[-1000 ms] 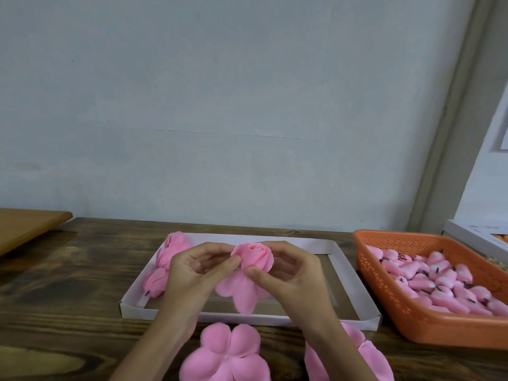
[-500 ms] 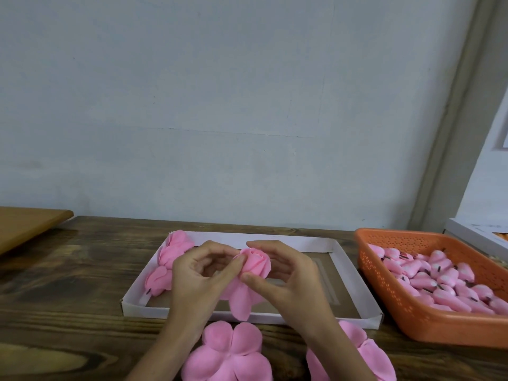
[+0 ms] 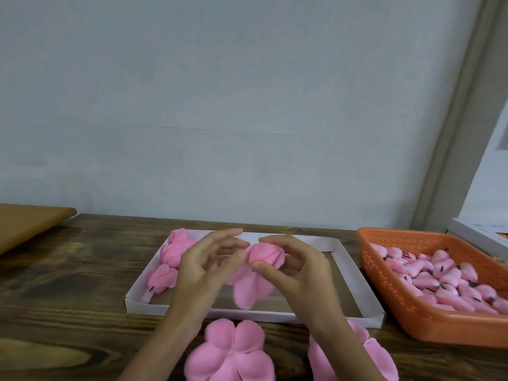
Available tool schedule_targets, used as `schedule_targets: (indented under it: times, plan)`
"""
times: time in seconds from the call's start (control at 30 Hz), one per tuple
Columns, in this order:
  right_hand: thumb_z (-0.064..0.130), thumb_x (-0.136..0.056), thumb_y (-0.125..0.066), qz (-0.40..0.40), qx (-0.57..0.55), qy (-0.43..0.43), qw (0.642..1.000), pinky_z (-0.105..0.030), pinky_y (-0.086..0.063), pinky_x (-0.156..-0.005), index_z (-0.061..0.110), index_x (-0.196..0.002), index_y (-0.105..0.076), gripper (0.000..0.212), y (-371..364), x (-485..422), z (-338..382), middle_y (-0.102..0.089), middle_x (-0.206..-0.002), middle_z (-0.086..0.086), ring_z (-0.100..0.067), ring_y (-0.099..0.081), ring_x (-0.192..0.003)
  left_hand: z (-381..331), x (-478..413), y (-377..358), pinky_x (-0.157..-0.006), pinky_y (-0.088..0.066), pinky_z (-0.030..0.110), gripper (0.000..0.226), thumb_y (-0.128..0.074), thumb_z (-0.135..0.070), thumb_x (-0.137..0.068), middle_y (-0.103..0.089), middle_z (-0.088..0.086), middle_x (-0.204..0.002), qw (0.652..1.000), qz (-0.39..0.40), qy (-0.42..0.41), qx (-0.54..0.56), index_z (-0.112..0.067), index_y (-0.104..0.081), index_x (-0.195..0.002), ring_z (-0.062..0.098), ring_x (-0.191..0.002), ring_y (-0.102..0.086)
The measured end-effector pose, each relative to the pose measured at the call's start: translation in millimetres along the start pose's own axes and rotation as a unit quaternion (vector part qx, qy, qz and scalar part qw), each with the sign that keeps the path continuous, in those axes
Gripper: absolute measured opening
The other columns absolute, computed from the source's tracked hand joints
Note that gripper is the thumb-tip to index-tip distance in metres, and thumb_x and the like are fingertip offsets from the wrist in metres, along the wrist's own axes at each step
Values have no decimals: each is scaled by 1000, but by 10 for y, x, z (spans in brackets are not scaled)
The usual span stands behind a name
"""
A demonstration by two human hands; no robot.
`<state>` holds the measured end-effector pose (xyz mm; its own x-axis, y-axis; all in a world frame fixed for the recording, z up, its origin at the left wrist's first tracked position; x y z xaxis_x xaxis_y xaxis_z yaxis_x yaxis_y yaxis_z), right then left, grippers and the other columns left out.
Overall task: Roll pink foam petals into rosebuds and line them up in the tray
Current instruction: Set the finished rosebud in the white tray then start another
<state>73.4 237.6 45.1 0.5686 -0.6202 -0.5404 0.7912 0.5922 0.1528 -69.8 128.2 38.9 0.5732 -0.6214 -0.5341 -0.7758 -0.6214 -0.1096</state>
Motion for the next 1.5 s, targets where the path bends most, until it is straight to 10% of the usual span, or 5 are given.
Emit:
schedule_targets:
  times: [0.27, 0.63, 1.07, 1.5]
  plan:
    - [4, -81, -85, -13, -28, -18, 999, -43, -64, -80, 15, -107, -75, 30, 77, -24, -3, -79, -97, 3, -18, -77, -89, 273, -34, 117, -93, -59, 49, 33, -88, -26, -69, -78, 11, -107, 986, 38, 162, 22, -20, -79, -101, 30, -104, -74]
    - [4, -82, -85, 41, 1, 34, 999, -31, -63, -83, 20, -104, -75, 30, 29, -12, 2, -78, -103, 6, -18, -76, -97, 356, 17, 53, -83, -60, 43, 45, -85, -47, -61, -79, 9, -95, 986, -105, 125, 41, -18, -81, -94, 27, -93, -76]
    - [4, -81, -85, 41, 23, 76, 996, -26, -60, -84, 20, -103, -74, 29, 7, 2, 51, -78, -100, 8, -17, -76, -97, 429, 68, 6, -66, -56, 34, 9, -72, -26, -65, -68, 7, -75, 980, -121, 145, 61, -20, -66, -65, 24, -77, -68]
    - [12, -79, -89, 30, 111, 94, 989, -32, -62, -81, 22, -104, -76, 30, 15, 0, 76, -77, -98, 16, -13, -75, -93, 47, 126, -108, -72, -60, 31, 9, -79, -36, -84, -77, 5, -84, 992, -83, -72, -64, -27, -80, -86, 28, -82, -74]
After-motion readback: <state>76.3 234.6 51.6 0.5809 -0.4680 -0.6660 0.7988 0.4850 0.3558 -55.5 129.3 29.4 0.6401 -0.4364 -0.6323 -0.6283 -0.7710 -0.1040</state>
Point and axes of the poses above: each hand's wrist, its own x-axis away from the middle knuckle, its own y-axis out of the back of the hand, z = x × y, the point moved 3 cm from there along -x, towards the middle knuckle
